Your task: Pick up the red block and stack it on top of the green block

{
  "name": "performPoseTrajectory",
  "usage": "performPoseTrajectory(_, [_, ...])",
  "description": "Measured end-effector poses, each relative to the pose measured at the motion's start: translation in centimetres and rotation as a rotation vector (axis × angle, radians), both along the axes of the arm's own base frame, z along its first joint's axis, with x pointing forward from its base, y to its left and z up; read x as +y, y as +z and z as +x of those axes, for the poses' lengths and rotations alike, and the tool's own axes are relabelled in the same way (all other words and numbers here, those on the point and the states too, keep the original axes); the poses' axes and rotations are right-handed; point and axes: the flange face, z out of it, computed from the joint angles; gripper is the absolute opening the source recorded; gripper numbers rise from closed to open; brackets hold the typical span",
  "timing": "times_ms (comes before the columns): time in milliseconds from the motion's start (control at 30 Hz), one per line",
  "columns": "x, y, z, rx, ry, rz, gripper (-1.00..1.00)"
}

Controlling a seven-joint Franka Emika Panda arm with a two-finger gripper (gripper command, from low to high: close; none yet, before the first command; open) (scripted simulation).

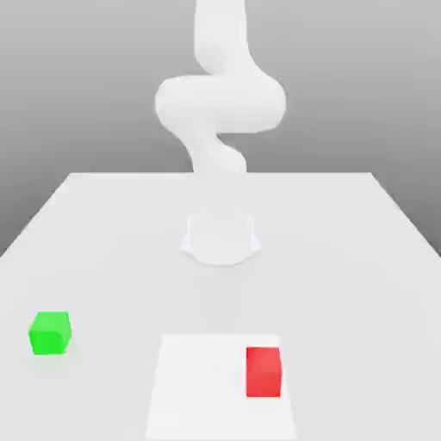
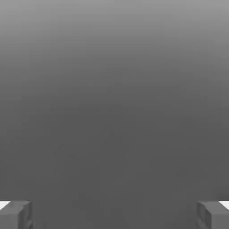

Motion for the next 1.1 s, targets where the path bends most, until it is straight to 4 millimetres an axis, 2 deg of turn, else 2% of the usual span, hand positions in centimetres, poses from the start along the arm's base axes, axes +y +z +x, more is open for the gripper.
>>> performPoseTrajectory(67, [0.6, -4.3, 2.5, 0.071, -0.001, 0.001, 0.0])
performPoseTrajectory(167, [1.5, -10.8, 5.3, 0.173, -0.002, 0.003, 0.0])
performPoseTrajectory(333, [2.9, -21.8, 7.5, 0.339, -0.004, 0.004, 0.0])
performPoseTrajectory(500, [4.2, -32.7, 7.0, 0.505, -0.006, 0.004, 0.0])
performPoseTrajectory(700, [5.5, -44.4, 3.3, 0.694, -0.005, 0.002, 0.0])
performPoseTrajectory(867, [5.5, -50.3, 2.8, 0.716, -0.008, 0.003, 0.0])
performPoseTrajectory(900, [5.5, -51.3, 2.8, 0.717, -0.008, 0.003, -1.0])
performPoseTrajectory(1067, [5.5, -51.3, 2.8, 0.716, -0.009, 0.003, -1.0])
performPoseTrajectory(1100, [5.5, -51.8, 2.7, 0.716, -0.008, 0.003, -1.0])
